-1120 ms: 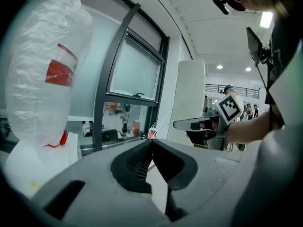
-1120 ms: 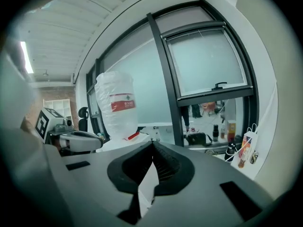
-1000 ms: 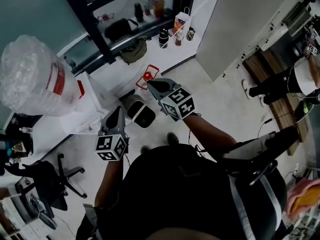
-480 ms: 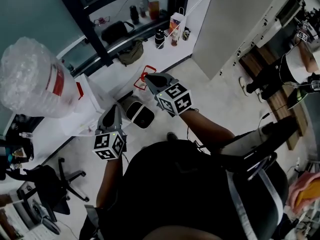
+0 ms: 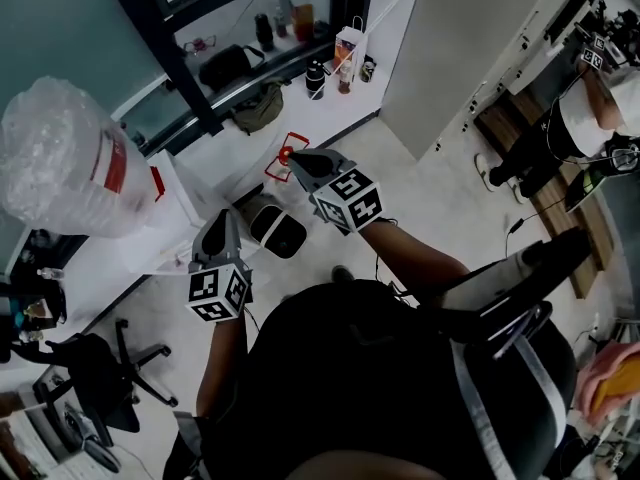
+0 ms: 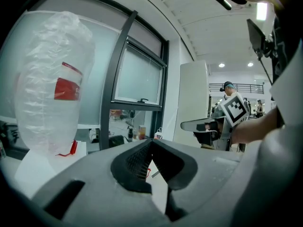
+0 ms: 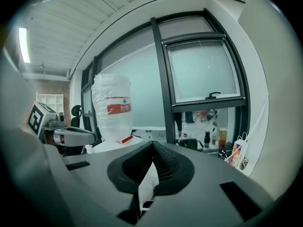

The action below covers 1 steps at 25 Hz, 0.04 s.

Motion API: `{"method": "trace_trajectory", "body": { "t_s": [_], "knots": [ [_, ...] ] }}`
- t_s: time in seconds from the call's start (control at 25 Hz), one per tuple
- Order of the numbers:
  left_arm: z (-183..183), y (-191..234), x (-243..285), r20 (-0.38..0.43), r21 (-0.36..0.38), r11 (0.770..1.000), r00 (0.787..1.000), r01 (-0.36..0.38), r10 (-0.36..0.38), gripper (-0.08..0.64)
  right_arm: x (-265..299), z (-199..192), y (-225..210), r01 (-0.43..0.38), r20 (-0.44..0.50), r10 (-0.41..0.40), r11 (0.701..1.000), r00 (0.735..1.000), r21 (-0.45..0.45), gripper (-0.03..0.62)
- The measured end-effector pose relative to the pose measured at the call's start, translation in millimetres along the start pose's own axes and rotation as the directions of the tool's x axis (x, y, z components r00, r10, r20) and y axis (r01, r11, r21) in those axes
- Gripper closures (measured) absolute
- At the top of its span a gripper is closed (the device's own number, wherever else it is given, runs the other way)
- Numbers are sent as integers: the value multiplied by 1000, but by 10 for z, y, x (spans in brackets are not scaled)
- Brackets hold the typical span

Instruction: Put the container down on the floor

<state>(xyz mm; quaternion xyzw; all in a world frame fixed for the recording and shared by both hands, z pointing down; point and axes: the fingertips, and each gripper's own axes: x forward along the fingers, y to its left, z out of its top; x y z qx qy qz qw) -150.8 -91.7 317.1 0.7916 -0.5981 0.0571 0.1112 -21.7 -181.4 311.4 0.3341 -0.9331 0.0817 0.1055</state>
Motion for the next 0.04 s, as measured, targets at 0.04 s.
{"method": "trace_trajectory", "body": {
  "t_s": [0.04],
  "knots": [
    [-2, -11, 0, -1, 3, 1000, 1000, 3, -3, 549, -7, -18, 0, 3, -3, -3, 1000, 1000, 5, 584]
  ]
}}
